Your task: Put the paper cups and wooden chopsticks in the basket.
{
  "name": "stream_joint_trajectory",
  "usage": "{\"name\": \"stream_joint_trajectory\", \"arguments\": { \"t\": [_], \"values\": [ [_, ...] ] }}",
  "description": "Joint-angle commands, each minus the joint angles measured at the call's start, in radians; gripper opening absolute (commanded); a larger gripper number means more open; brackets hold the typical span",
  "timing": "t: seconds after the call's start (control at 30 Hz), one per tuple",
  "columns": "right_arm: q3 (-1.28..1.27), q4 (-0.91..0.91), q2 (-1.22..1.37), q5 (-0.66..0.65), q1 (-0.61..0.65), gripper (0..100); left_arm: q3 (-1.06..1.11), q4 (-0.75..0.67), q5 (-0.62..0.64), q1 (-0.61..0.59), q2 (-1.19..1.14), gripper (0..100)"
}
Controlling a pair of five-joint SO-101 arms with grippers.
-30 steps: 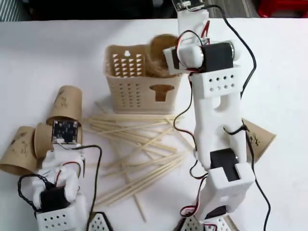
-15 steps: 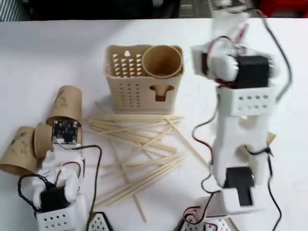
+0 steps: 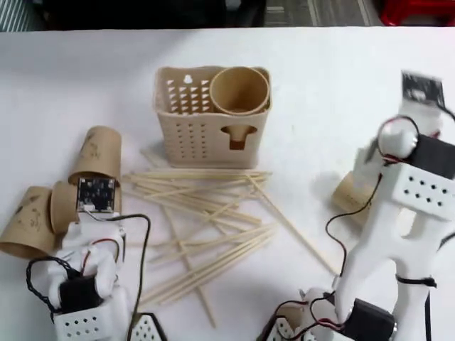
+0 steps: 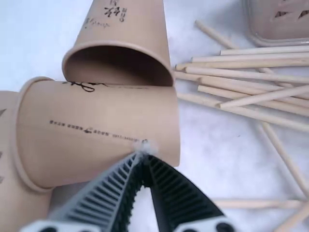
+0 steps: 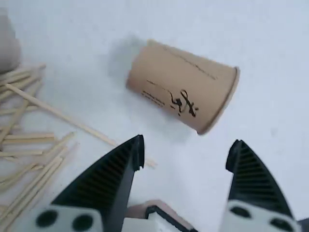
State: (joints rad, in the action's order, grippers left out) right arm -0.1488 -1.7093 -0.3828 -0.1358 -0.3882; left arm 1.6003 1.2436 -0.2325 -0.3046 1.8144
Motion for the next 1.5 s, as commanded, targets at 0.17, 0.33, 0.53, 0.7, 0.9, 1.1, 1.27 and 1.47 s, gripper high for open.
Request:
{"name": "stream_joint_trajectory", "arguments": {
  "t": [0.17,0.33,0.53,0.7,0.9,1.1,1.27,1.47],
  "values": [
    [-0.173,0.091,-0.015,0.0,-0.094,28.4,-0.021,-0.017,-0.005,-0.01,0.004,2],
    [-0.282,0.191,0.019,0.0,-0.096,28.4,-0.021,-0.017,-0.005,-0.01,0.004,2],
    [-0.321,0.305,0.124,0.002,-0.094,28.3,-0.021,-0.015,-0.005,-0.01,0.004,2],
    [-0.315,0.343,0.185,0.002,-0.077,27.2,-0.021,-0.015,-0.005,-0.01,0.004,2],
    [-0.226,0.338,0.185,0.0,-0.054,9.1,-0.021,-0.015,-0.005,-0.01,0.004,2],
    [-0.176,0.317,0.183,-0.103,-0.053,1.9,-0.058,-0.021,-0.005,-0.01,0.004,2],
    [-0.138,0.291,0.183,-0.175,-0.054,2.0,-0.097,-0.02,-0.008,-0.012,0.004,2],
    [-0.106,0.263,0.183,-0.232,-0.056,2.0,-0.212,-0.014,-0.265,-0.012,0.004,2]
  ]
}}
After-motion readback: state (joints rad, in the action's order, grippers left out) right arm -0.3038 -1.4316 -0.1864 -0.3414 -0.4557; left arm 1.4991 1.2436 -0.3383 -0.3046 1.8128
